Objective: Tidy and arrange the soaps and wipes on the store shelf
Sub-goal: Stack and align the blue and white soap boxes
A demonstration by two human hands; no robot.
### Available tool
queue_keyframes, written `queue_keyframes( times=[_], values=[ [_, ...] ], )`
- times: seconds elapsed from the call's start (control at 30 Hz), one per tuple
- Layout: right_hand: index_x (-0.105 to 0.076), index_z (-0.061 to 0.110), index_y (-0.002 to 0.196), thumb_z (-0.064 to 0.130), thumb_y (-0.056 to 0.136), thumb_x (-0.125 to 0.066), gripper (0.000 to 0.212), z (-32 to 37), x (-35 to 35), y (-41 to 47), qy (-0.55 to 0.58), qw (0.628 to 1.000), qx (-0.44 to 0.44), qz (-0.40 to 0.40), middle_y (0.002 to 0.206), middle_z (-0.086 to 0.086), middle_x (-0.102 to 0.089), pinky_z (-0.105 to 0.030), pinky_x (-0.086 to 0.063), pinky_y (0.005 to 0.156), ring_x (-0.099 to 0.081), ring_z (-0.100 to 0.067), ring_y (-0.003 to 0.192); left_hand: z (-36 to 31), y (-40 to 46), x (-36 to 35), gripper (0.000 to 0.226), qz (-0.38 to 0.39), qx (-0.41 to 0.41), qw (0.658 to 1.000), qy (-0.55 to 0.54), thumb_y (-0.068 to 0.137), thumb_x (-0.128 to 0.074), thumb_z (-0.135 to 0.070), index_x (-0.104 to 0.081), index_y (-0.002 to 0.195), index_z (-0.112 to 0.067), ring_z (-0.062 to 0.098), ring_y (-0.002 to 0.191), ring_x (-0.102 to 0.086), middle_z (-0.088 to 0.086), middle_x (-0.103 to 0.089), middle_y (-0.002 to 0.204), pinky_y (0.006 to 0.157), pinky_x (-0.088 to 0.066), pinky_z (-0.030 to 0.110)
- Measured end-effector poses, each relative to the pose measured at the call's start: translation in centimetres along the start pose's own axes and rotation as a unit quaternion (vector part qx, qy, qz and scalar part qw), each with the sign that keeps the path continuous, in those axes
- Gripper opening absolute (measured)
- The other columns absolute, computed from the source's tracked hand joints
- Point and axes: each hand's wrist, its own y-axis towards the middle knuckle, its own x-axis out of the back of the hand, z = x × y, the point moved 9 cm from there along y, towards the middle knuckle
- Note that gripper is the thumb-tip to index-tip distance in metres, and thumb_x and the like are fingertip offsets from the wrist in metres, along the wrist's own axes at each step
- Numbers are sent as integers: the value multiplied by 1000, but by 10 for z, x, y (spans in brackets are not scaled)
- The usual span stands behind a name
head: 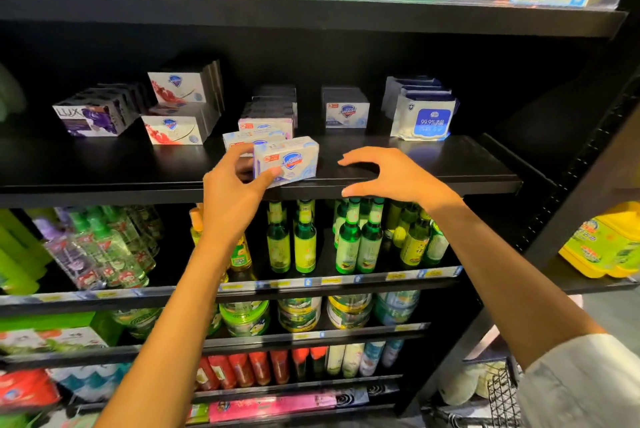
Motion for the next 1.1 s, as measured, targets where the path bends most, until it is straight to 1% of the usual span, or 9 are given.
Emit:
queue_keyframes(
  times=[0.1,0.17,0.4,0.63,0.77,0.87,0.97,1.03,1.1],
  values=[
    [-66,41,134,57,76,-84,63,-2,-4,2,-19,1000,13,8,147,19,-56,-33,-40,118,-49,-1,135,1,3,17,44,-34,-20,998,51,86,-85,-23,-68,125,-16,9,101,-70,-1,-74,116,92,-58,34],
    [-66,43,133,57,76,-84,62,-4,-4,3,-21,1000,12,5,146,19,-57,-34,-41,117,-50,-2,135,4,5,24,45,-50,-23,995,81,85,-85,-25,-68,126,-16,11,98,-68,1,-71,116,90,-58,35],
    [-68,43,131,56,75,-86,60,-5,-2,2,-9,1000,10,-7,143,20,-59,-35,-42,117,-51,-1,134,9,15,25,49,-55,-17,996,69,84,-87,-24,-58,122,-14,12,92,-65,-4,-65,104,86,-58,35],
    [-68,40,131,56,78,-83,58,-2,-4,3,-19,1000,9,5,144,18,-59,-30,-41,115,-51,-1,133,14,22,22,48,-48,-27,994,93,88,-83,-27,-55,126,-17,11,98,-63,-1,-64,115,87,-56,33],
    [-74,41,120,63,85,-70,41,0,2,7,26,999,-17,-14,128,23,-68,-27,-43,110,-59,3,121,15,12,24,50,-51,-56,992,102,90,-81,-29,-54,130,-16,13,104,-59,1,-56,122,91,-53,34],
    [-76,39,112,49,97,-66,20,2,8,13,47,998,-18,-50,112,24,-73,-24,-49,102,-64,7,108,9,-1,27,48,-78,-94,983,137,93,-78,-29,-54,132,-13,20,109,-54,4,-53,121,92,-48,35],
    [-76,39,105,42,97,-69,11,-3,13,22,68,993,-30,-88,108,19,-75,-27,-53,99,-67,3,103,-10,-18,15,35,-77,-185,962,184,98,-72,-26,-59,126,-9,27,107,-53,10,-57,114,89,-45,37],
    [-77,35,104,38,96,-71,10,-9,20,31,74,988,-44,-127,108,14,-75,-31,-54,100,-68,-3,103,-22,-25,-6,27,-34,-248,947,204,100,-68,-26,-63,120,-8,29,105,-56,11,-61,111,89,-47,39],
    [-76,24,111,34,95,-74,19,-14,30,41,78,981,-65,-166,111,5,-75,-22,-53,93,-68,-10,104,-28,-24,-34,27,42,-284,932,223,102,-65,-30,-65,119,-9,28,107,-59,8,-64,112,91,-49,41]
  ],
)
